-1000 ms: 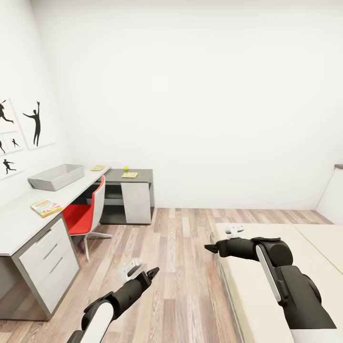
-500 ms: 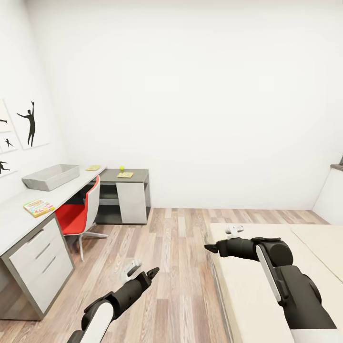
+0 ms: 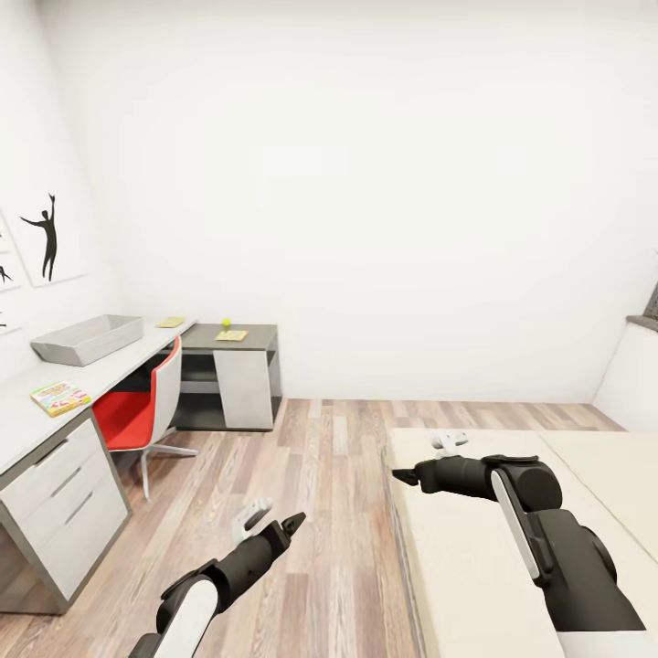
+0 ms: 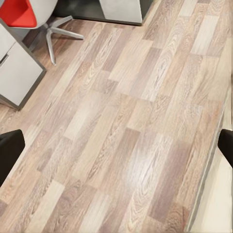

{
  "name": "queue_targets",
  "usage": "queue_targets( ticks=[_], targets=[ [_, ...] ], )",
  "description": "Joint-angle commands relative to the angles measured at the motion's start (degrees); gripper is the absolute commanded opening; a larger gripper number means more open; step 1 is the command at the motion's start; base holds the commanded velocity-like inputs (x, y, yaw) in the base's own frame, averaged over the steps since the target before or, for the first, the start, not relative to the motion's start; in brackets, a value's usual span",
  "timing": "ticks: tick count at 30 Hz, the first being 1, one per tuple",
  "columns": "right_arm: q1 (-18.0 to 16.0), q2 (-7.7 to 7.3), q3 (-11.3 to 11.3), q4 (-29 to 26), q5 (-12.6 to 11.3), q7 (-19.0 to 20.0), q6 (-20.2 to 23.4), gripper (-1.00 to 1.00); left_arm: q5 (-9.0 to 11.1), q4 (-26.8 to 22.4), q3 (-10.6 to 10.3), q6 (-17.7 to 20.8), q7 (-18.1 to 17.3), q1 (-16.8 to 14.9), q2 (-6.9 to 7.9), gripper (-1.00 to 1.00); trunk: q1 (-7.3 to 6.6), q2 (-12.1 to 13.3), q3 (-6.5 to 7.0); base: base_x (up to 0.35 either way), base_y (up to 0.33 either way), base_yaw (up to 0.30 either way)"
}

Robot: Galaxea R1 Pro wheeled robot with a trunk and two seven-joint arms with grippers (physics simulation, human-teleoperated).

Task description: Put all the toys in the child's room - the three board games (two on the bed and one on the table), the two jigsaw puzzles on the table, and the tennis ball on the table - inside the toy box on the table in the child's room.

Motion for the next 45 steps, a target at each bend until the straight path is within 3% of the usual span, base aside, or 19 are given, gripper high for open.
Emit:
queue_targets(
  ticks=[1,45],
  targets=[
    [0.0,-0.03,0.0,0.0,0.3,0.3,0.2,1.0,0.6,-0.1,0.0,0.2,0.5,0.0,0.0,1.0,0.03,-0.1,-0.03,0.0,-0.174,0.0],
    [0.0,0.11,0.0,0.0,0.3,0.3,0.2,1.0,0.6,-0.1,0.0,0.2,0.5,0.0,0.0,1.0,0.03,-0.1,-0.03,0.0,-0.138,0.0]
  ],
)
